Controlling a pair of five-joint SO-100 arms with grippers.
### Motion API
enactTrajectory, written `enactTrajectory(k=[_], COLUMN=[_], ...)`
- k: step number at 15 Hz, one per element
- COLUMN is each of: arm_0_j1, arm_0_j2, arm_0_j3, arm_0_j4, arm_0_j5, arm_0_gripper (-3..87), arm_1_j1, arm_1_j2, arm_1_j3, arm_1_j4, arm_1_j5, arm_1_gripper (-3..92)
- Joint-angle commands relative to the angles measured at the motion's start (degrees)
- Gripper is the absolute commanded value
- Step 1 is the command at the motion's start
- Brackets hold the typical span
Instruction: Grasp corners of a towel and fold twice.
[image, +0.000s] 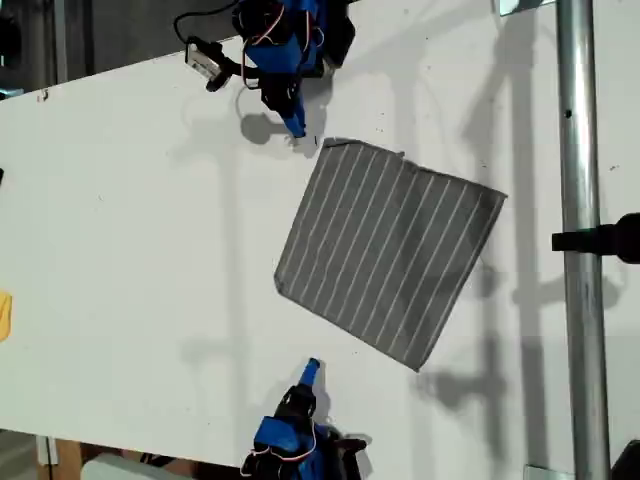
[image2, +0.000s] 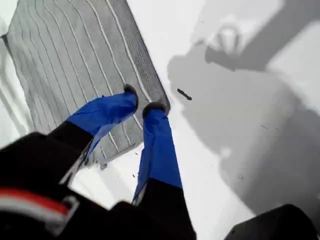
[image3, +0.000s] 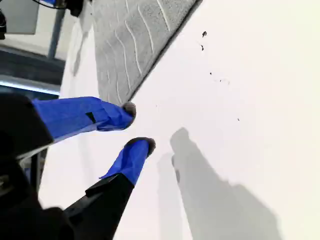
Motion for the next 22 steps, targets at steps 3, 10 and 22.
enactTrajectory(k=[3, 10, 22], arm_0_j1=[-5.45, -5.45, -4.83], arm_0_j2=[0.0, 0.0, -3.34], arm_0_j3=[-0.26, -0.26, -11.78], arm_0_j4=[-1.41, -1.58, 1.14], arm_0_j5=[-26.63, -26.63, -28.21], arm_0_gripper=[-2.9, -2.9, -3.0], arm_1_j1=[-1.14, -1.23, -2.72], arm_1_j2=[0.62, 0.62, -2.11], arm_1_j3=[-2.99, -2.99, -10.63], arm_1_j4=[0.44, 0.35, 2.02], arm_1_j5=[0.88, 0.88, 0.62], arm_1_gripper=[-0.3, -0.3, -0.3])
